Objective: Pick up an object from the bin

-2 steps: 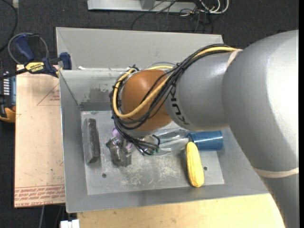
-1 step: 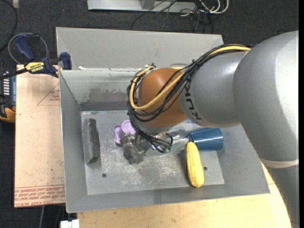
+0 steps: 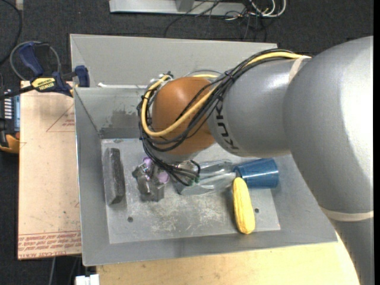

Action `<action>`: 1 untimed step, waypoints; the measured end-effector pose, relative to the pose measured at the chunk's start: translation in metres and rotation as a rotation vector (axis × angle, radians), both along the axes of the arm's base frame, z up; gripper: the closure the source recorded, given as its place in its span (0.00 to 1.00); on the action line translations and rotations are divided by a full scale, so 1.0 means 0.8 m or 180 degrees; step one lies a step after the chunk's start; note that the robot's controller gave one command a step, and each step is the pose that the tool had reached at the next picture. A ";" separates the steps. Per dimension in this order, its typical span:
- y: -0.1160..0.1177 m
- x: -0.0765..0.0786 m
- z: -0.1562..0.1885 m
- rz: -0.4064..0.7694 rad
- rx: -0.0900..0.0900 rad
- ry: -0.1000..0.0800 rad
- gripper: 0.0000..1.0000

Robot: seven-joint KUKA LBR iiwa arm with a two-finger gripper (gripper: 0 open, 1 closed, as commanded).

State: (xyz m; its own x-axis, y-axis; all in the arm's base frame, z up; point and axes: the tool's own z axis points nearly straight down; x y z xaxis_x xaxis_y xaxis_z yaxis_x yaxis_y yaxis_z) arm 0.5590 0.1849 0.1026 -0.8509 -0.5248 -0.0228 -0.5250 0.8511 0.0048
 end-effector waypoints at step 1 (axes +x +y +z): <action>-0.065 0.015 -0.039 -0.0338 -0.0015 0.0017 1.00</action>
Offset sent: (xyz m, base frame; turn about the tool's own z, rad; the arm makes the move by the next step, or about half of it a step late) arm 0.0207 -0.0144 0.0211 -0.0349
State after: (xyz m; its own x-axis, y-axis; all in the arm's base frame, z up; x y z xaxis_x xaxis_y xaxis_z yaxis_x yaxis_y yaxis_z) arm 0.5706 0.1327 0.0712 -0.9019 -0.4316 -0.0159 -0.4317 0.9020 0.0031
